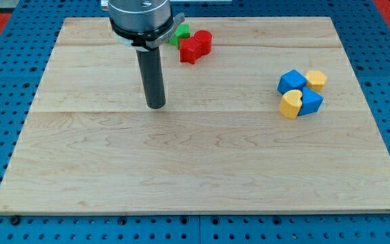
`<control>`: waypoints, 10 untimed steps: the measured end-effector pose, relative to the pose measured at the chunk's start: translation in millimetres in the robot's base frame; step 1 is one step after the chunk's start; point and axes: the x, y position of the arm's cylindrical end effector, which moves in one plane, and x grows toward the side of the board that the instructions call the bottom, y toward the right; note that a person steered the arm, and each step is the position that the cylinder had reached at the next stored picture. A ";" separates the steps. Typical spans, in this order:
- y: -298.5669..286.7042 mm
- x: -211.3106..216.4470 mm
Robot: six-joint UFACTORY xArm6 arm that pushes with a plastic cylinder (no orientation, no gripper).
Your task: Place your arm below the red star
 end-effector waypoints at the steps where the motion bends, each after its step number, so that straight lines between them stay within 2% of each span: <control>1: 0.0 0.3; 3: -0.2 -4.6; 5: -1.1 -58.5; 7: 11.0 -59.8; 10: 112.6 -79.0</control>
